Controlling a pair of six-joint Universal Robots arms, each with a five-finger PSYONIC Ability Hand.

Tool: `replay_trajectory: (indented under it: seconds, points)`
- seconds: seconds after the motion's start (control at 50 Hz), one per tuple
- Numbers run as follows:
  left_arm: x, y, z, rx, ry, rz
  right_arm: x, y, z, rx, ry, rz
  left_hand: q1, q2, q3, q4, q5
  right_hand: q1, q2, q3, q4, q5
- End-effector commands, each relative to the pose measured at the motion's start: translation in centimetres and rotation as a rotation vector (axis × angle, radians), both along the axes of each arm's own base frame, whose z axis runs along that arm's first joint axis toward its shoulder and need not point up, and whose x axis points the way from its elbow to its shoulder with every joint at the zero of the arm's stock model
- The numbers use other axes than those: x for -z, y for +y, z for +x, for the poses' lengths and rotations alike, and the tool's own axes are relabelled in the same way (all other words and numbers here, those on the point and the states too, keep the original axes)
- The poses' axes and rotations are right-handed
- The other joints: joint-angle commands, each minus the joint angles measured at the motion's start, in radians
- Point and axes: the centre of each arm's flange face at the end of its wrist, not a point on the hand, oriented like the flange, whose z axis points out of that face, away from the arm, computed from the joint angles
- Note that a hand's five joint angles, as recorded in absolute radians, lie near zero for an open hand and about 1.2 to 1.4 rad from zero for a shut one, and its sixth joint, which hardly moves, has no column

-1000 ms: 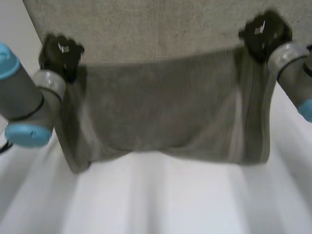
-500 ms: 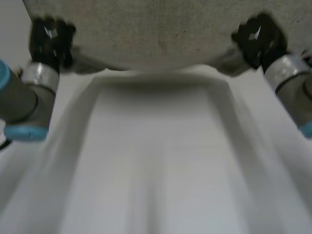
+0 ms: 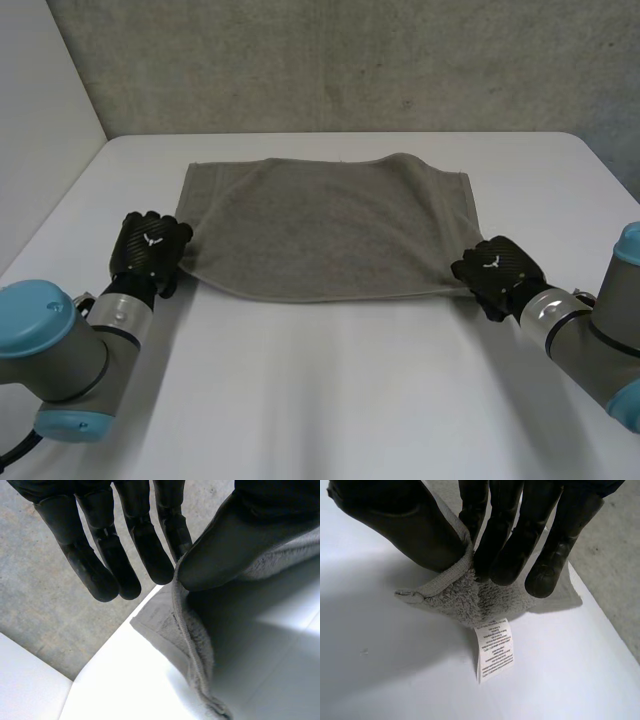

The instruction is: Fold the towel.

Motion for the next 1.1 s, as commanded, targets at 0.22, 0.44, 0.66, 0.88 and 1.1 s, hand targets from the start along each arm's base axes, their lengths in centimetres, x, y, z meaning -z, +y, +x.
replay_trajectory:
  seconds: [0.22, 0.44, 0.66, 0.88, 1.1]
  points:
    - [0.1, -0.7, 0.4, -0.018, 0.001, -0.059, -0.2, -1.7, -1.9, 0.185, -0.107, 0.047, -0.318, -0.371, -0.404, -0.369, -0.515, -0.034, -0.040, -0.035, -0.040, -0.054]
    - [1.1, -1.4, 1.2, -0.046, -0.055, -0.055, -0.2, -1.6, -2.0, 0.192, -0.107, 0.047, -0.552, -0.606, -0.639, -0.604, -0.750, 0.060, 0.055, 0.060, 0.055, 0.041]
    - [1.4, -1.6, 1.7, -0.061, -0.128, -0.068, -0.4, -1.9, -2.6, 0.210, -0.107, 0.036, -0.323, -0.377, -0.410, -0.375, -0.521, 0.060, 0.055, 0.060, 0.055, 0.041]
    - [-1.5, -0.5, 1.9, -0.058, -0.117, -0.122, -2.1, -2.0, -2.8, 0.217, -0.111, -0.009, -0.065, -0.119, -0.152, -0.117, -0.263, 0.060, 0.055, 0.060, 0.055, 0.041]
    - [-5.8, 2.3, 1.7, -0.029, -0.121, -0.223, -9.2, -0.3, -3.9, 0.193, -0.035, -0.112, -0.065, -0.119, -0.152, -0.117, -0.263, 0.060, 0.055, 0.060, 0.055, 0.041]
